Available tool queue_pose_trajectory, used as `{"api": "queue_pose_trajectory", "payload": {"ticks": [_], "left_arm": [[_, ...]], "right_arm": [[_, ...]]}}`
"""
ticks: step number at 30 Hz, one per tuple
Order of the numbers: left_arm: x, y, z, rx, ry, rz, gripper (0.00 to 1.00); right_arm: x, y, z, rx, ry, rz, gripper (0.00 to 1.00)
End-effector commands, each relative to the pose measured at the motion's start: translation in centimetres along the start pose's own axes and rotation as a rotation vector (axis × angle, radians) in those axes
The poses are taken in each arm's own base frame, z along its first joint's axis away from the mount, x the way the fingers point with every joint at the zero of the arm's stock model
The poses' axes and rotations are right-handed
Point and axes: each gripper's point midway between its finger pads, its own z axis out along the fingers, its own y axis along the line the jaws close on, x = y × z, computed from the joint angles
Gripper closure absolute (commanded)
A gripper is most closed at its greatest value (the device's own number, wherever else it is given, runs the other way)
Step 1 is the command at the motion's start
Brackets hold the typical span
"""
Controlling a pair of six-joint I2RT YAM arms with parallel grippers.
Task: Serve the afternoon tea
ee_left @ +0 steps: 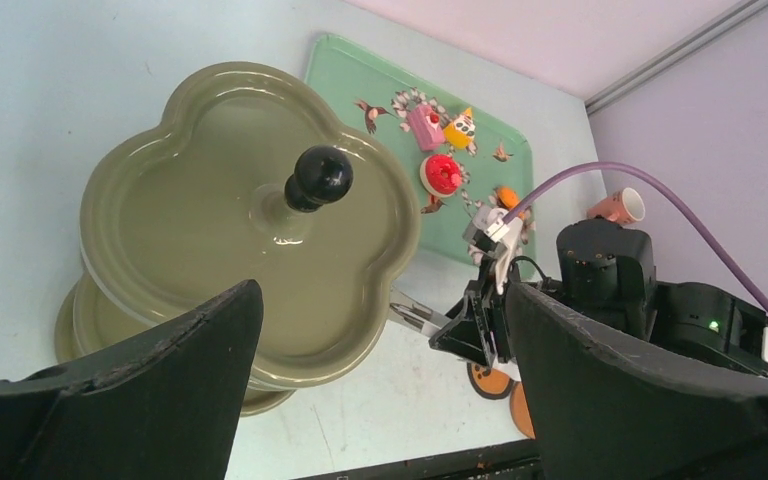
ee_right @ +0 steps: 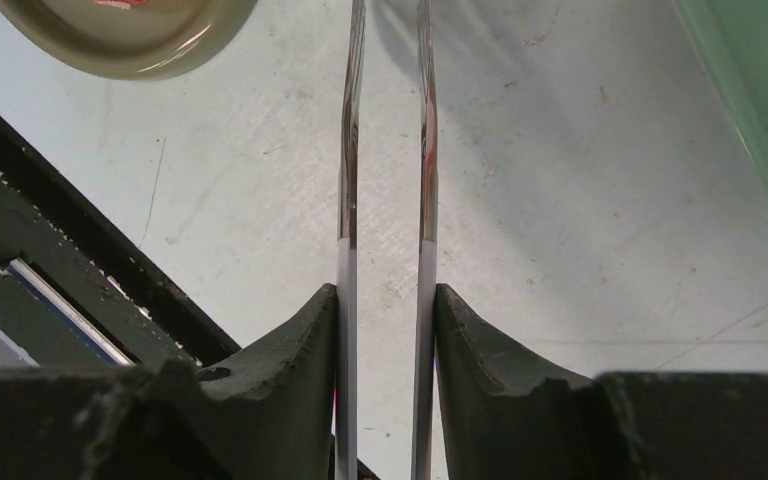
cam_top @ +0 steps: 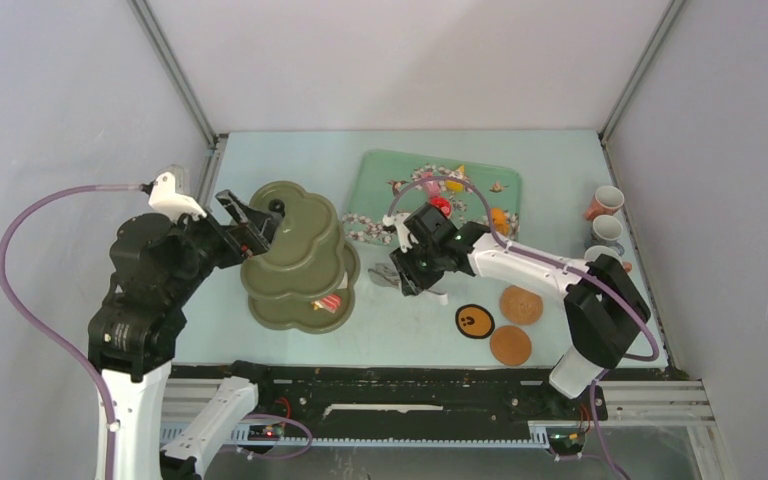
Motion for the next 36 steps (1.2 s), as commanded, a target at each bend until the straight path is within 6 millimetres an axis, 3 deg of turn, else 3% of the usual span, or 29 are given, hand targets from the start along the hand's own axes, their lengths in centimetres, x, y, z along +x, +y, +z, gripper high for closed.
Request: {"api": "queue_pose_trajectory", "payload": {"ticks": [1,6,14,17,28,36], "left_arm": [[-1.2,-0.7,0.1,0.002,-0.01,-0.002,0.02],[0.3,0.5,0.6,-0.044,0.036,-0.014,0.02],[3.2,2.7,0.7,-0.123,0.137,0.002,0.0],[4.0,2.6,1.1,-0.111,0.204,0.036,0.1],[0.4,2.9,4.0,-0.176,0.179,0.159,0.19],[0.2,3.0,5.8,-0.244,0.196,0.217,0.31]], "right_arm": [[-1.9,0.6,-2.3,-0.024,-0.086,-0.013,0.73],[-2.1,1.3,-4.3,-0.038,-0.115,-0.013,0.72],[-4.0,1.7,-8.4,-0.053,-0.241,-0.02,0.71],[-4.1,1.8,-9.3,-0.057,-0.261,-0.009,0.71],[-2.9,1.6,-10.4,-0.054,-0.267,-0.01,0.71],[-2.2,1.0,-11.2,-0.037,-0.276,-0.001,0.72]]}}
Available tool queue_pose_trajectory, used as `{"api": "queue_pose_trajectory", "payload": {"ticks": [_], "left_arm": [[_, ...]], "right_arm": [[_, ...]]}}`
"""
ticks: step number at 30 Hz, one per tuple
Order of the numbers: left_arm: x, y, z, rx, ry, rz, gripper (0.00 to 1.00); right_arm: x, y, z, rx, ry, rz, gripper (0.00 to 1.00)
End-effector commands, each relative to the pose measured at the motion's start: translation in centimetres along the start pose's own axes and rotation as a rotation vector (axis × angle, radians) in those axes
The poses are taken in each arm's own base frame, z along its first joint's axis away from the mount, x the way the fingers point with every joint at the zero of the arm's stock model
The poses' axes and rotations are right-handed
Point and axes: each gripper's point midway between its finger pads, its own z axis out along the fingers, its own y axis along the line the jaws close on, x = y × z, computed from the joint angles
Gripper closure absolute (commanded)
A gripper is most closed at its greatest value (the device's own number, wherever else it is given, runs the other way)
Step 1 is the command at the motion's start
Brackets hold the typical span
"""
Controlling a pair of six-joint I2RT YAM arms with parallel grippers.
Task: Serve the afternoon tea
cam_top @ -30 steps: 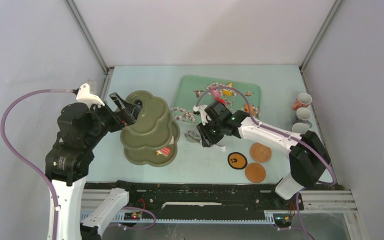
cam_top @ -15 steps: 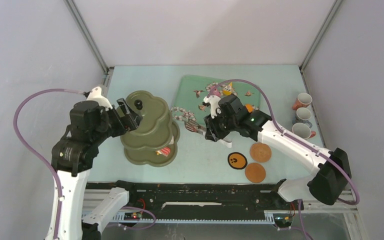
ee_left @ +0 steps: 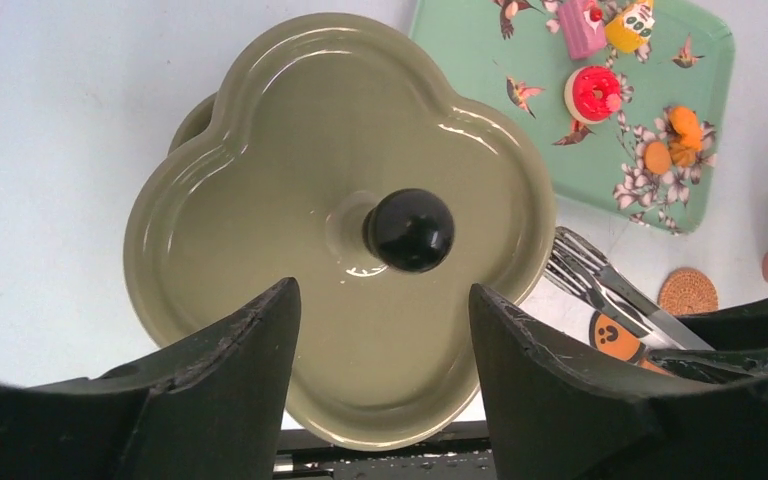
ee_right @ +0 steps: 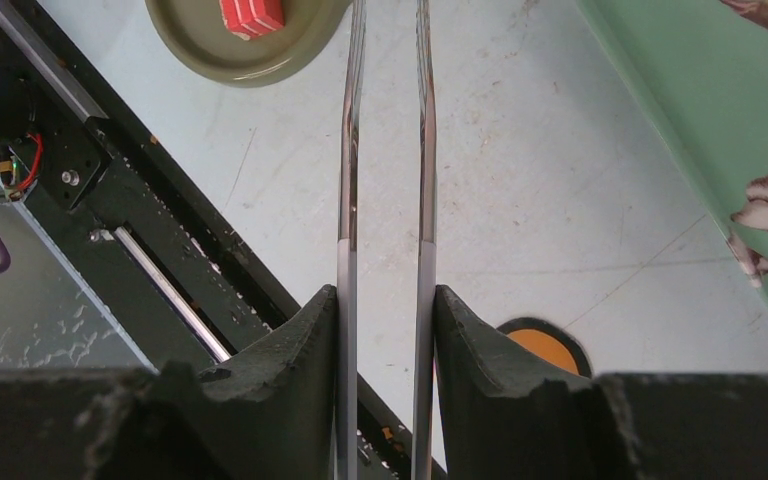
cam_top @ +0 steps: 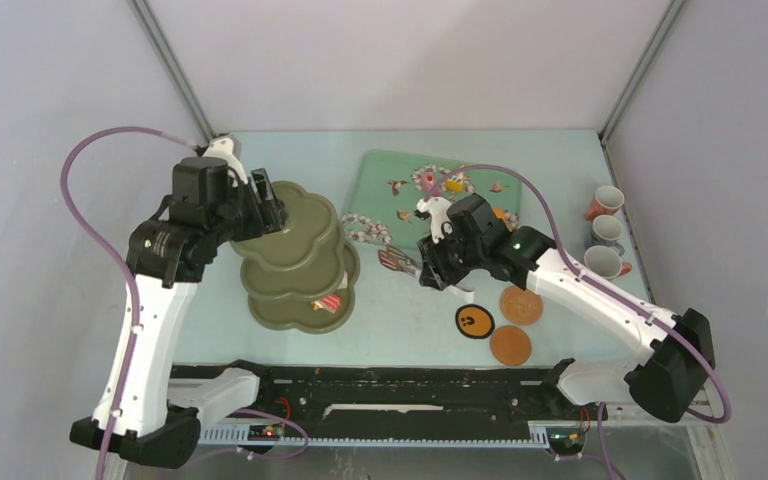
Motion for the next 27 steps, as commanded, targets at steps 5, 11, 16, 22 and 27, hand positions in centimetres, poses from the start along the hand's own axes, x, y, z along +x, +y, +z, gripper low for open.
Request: {"api": "queue_pose_trajectory", "payload": {"ticks": [5,11,16,22,27], "left_arm": [[-1.8,0.5,-1.9,-0.068,-0.099,0.049,0.25],[0.1,2.2,-4.7,-0.11,-0.105,-0.048,0.15],[4.2,1.4,-5.1,-0.043,0.006,-0.183,0.08],[8.5,-0.7,-5.4,0.099,0.145,-0.261,0.05],[8.1,-1.8,-3.2,0.144,0.14,-0.232,0.05]], "right_arm": [[-1.0,-0.5,-1.7,0.005,-0.067,0.003,0.72],[-1.2,-0.4,-1.7,-0.012,-0.078,-0.002,0.72],[-1.2,-0.4,-1.4,-0.018,-0.076,-0.003,0.72],[-1.0,-1.8,-1.8,0.026,-0.094,0.034,0.72],[-1.3,-4.0,-2.8,0.053,-0.134,0.116,0.72]]}}
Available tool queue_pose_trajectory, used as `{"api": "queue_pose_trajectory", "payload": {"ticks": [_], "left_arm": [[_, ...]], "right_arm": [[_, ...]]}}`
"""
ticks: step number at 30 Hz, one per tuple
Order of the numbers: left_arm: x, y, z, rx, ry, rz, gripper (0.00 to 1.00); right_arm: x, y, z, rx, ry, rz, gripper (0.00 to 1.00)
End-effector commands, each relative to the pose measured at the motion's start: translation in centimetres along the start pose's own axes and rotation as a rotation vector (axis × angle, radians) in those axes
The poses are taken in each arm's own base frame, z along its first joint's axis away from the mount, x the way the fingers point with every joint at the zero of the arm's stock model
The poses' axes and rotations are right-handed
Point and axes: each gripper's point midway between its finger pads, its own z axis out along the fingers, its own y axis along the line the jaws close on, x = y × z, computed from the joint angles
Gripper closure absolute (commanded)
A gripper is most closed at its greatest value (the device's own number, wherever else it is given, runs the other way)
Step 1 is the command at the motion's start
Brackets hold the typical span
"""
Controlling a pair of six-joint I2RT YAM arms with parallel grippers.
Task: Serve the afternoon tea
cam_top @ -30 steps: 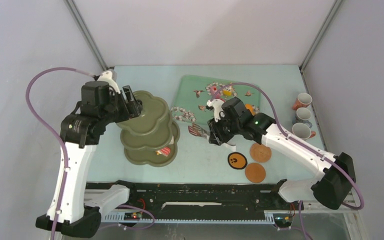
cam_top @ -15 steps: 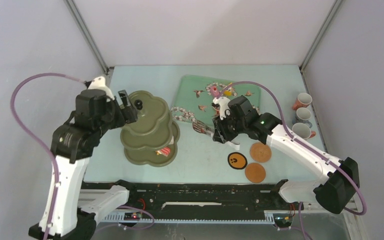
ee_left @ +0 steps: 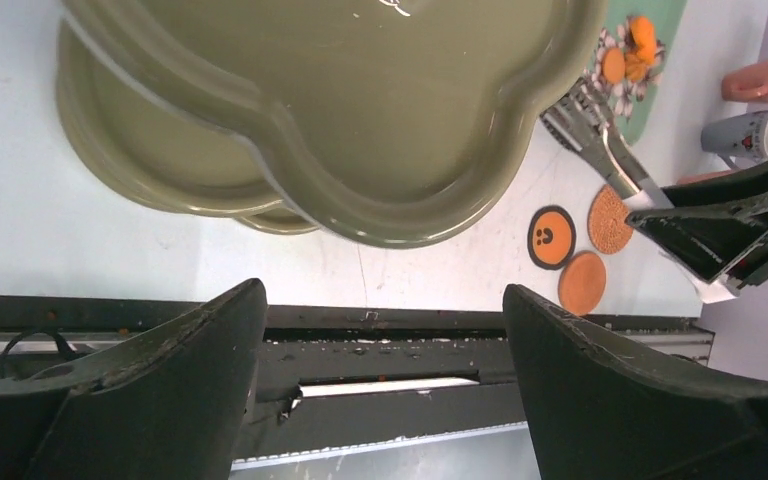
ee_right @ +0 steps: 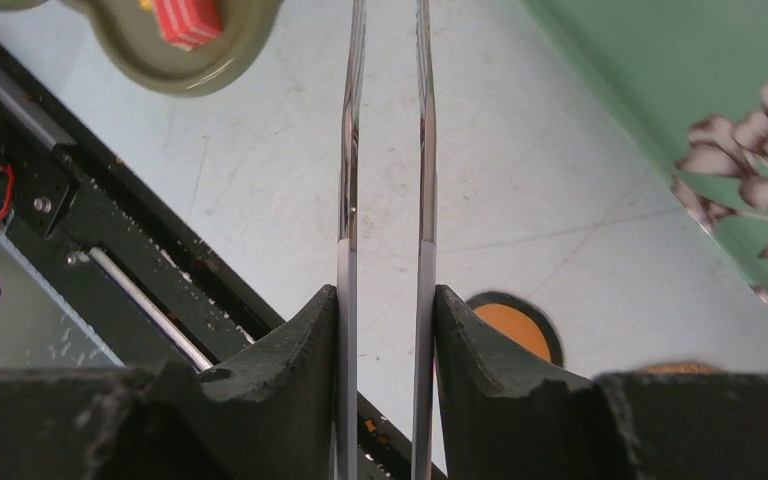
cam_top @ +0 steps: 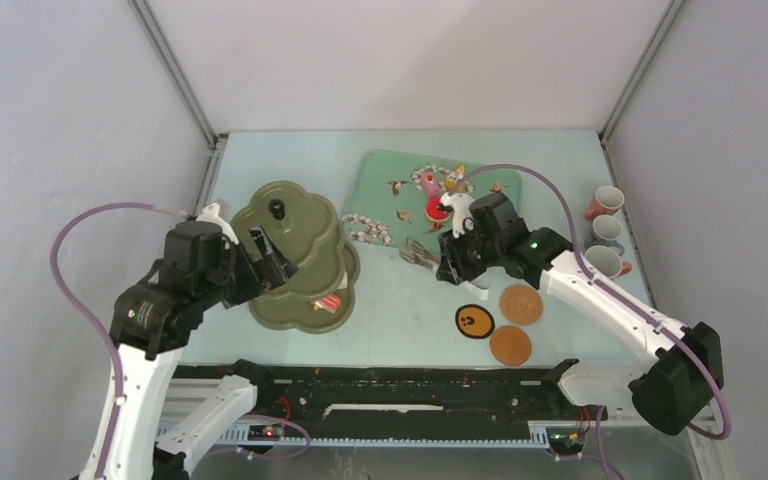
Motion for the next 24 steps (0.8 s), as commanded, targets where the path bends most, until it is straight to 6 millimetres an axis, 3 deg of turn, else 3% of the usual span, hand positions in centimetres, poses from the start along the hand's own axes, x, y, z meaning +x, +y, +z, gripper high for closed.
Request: {"api": "queue_pose_trajectory", "payload": {"ticks": [1,5,11,19,24], "left_arm": [[-1.1,-2.7,1.5,0.098,0.002,-0.001,0.05],[-2.4,-4.4,2.7,0.147,-0.016,0.029,0.04],[-2.7,-7.6,4.0,0.241,0.028,0.048,0.05],[-0.6,-10.3,5.5,0.326,0.097,0.037,0.04],[-0.7,-11.0,4.8,0.342,0.097,0.064,0.04]], "right_arm": [[-2.5,-1.4,-1.8,0.006,-0.115,0.065,0.72],[-3.4,-3.6,-3.2,0.013,-0.164,0.161,0.7],[-5.0,-8.4,-5.1,0.063,-0.258,0.331,0.63],[-6.1,-12.8,-4.6,0.087,-0.293,0.439,0.57],[-7.1,-14.9,-3.6,0.102,-0.284,0.46,0.55]]}}
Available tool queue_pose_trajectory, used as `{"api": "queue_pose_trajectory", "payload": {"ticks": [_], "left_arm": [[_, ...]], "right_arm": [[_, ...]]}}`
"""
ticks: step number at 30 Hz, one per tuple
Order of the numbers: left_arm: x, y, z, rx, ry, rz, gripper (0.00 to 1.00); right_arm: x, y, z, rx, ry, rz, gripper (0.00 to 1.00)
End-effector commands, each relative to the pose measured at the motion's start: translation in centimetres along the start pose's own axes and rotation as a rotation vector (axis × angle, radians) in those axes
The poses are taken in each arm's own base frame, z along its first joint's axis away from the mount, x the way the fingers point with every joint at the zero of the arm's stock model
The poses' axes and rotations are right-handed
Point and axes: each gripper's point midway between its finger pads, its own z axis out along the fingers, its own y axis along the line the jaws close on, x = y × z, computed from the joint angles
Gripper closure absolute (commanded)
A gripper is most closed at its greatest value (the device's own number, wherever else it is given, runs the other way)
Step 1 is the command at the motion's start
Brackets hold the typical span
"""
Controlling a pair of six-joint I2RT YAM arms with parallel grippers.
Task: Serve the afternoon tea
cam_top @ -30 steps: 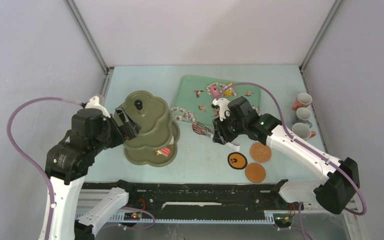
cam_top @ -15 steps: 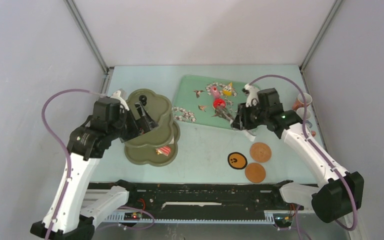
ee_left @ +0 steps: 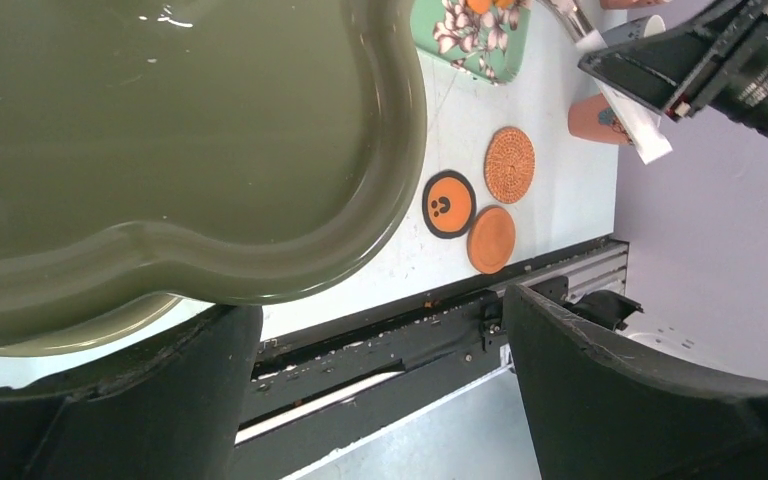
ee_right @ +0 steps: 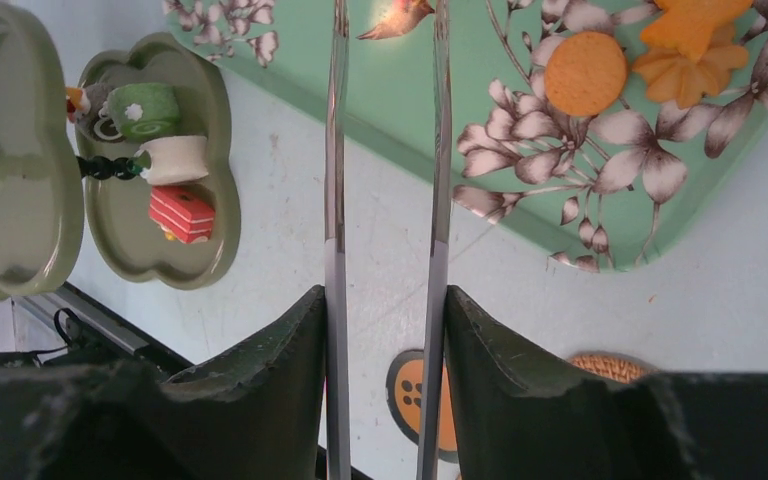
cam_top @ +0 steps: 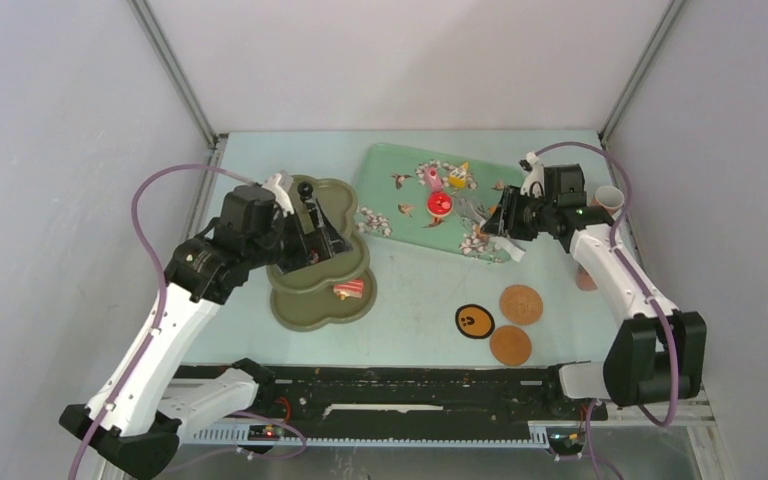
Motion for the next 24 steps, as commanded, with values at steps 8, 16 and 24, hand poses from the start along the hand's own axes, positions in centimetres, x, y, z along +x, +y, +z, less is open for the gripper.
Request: {"api": "queue_pose_trajectory", "payload": {"ticks": [8,16,24], "left_arm": [[-0.5,-1.7,-3.5,0.105,-0.091,0.085,0.01],[-0.2,-0.1,-7.0,0.065,-0.164,0.178,0.0],[-3.7,0.3,-11.1,-0.046,-0.311,0.275,0.0]], "right_arm": [[-6.2,0.0,3.6,-0.044,-0.079,0.0,0.53],[-9.4,-0.5,6.2,-0.014,-0.076,-0.068,0.52],[-11.4,-0.2,9.1,0.046,-0.007,-0.195,0.52]]}}
